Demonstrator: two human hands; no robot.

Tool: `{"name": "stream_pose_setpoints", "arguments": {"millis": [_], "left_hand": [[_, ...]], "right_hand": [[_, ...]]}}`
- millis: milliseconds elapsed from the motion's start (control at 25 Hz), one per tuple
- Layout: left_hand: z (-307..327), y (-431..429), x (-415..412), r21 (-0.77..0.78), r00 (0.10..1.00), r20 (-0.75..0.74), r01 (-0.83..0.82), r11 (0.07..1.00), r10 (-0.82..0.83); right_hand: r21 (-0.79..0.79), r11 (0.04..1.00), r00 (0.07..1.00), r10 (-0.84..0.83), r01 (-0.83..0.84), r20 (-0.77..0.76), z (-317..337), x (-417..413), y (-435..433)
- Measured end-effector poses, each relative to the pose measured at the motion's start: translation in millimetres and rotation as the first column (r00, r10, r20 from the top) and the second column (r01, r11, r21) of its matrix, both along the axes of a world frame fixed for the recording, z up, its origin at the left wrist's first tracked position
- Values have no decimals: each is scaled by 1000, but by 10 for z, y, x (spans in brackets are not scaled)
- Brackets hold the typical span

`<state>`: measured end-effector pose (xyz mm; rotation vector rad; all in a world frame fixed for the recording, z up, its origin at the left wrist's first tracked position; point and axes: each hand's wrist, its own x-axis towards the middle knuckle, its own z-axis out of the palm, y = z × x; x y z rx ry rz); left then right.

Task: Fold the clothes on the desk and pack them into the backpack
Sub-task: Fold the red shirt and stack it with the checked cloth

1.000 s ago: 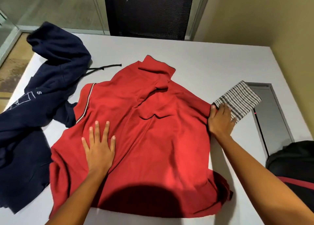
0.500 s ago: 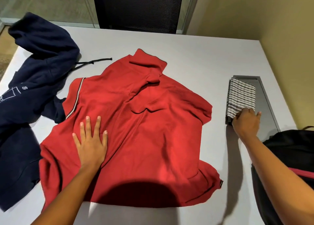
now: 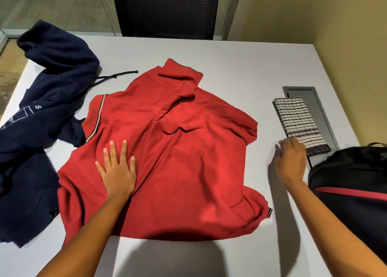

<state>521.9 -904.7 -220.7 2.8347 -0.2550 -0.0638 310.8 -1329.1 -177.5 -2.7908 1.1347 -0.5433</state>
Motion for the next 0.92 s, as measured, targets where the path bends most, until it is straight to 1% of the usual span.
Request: {"name": "stream_pose_setpoints", "arguments": {"millis": [40, 120, 240, 280, 320, 400, 480, 600, 680, 760, 840, 920], "left_hand": [[17, 3, -21, -5, 1000, -15, 3, 1000, -3], [65, 28, -101, -17, 999, -43, 10, 1000, -10], [102, 136, -318, -11, 997, -43, 68, 998, -68], [115, 199, -412, -3, 995, -32, 91, 996, -91], [129, 272, -506, 7, 994, -28, 110, 994, -110], [155, 421, -695, 31, 990, -27, 142, 989, -141], [163, 559, -871, 51, 988, -24, 152, 987, -150], [167, 711, -1100, 44, 983, -46, 178, 983, -176], [164, 756, -1266, 28, 977, -63, 208, 978, -206], [178, 766, -1453, -8, 972, -76, 222, 975, -222], [190, 784, -1615, -54, 973, -76, 215, 975, -219], [213, 828, -1701, -105, 976, -67, 201, 974, -209]], "right_hand": [[10, 995, 995, 98, -98, 34, 62, 1, 201], [103, 958, 962, 261, -268, 81, 137, -9, 720], [302, 869, 918, 390, -392, 67, 99, -170, 1540], [331, 849, 904, 427, -413, 32, 46, -273, 1766], [323, 843, 886, 462, -429, -30, -21, -387, 1935], [224, 864, 850, 492, -451, -187, -143, -610, 2062], [172, 898, 857, 439, -406, -270, -176, -788, 1995], [138, 942, 889, 335, -307, -313, -141, -1048, 1902], [137, 961, 910, 272, -241, -312, -93, -1206, 1909], [179, 975, 953, 177, -134, -246, -36, -1329, 1954], [218, 975, 988, 82, -51, -134, -25, -1500, 2008], [188, 980, 993, 78, -60, -90, -52, -1763, 2076]]}}
